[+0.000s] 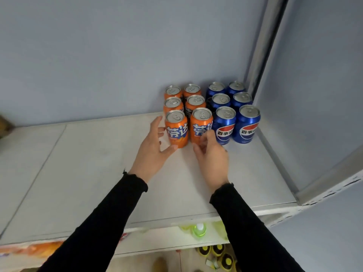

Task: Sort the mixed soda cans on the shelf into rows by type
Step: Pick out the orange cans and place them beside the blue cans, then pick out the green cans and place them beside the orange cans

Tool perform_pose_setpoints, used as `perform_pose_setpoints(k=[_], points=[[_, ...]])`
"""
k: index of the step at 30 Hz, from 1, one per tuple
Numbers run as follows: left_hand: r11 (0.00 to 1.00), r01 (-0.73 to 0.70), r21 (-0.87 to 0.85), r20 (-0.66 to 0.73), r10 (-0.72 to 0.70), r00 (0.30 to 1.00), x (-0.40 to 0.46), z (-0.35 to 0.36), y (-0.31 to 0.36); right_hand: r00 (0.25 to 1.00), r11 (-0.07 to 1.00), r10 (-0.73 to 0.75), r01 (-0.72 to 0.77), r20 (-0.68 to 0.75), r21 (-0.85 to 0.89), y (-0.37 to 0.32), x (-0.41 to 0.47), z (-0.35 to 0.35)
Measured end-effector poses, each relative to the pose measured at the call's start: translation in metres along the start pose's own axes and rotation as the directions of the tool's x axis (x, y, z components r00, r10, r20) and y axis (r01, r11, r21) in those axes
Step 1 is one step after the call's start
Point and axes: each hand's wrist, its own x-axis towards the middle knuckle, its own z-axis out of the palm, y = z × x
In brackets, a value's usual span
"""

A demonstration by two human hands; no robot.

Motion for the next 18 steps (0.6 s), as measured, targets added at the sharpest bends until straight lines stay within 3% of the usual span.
perform_pose_setpoints(k=[4,9,18], points=[[0.956,-0.002,0.292,-0.041,0.015,0.999,-0.033,-0.032,-0.022,0.987,0.988,-0.151,0.149,0.056,0.027,-0.026,-0.016,0.008],[0.897,0.049,0.438,-0.142,0.015,0.99,-0.083,-0.102,-0.049,0.908,0.935,-0.348,0.353,0.233,0.024,-0.078,-0.042,0.045],[0.845,0.221,0.488,-0.325,-0.059,0.944,-0.202,-0.259,-0.144,0.802,0.859,-0.503,0.503,0.323,0.09,-0.222,-0.129,0.156]])
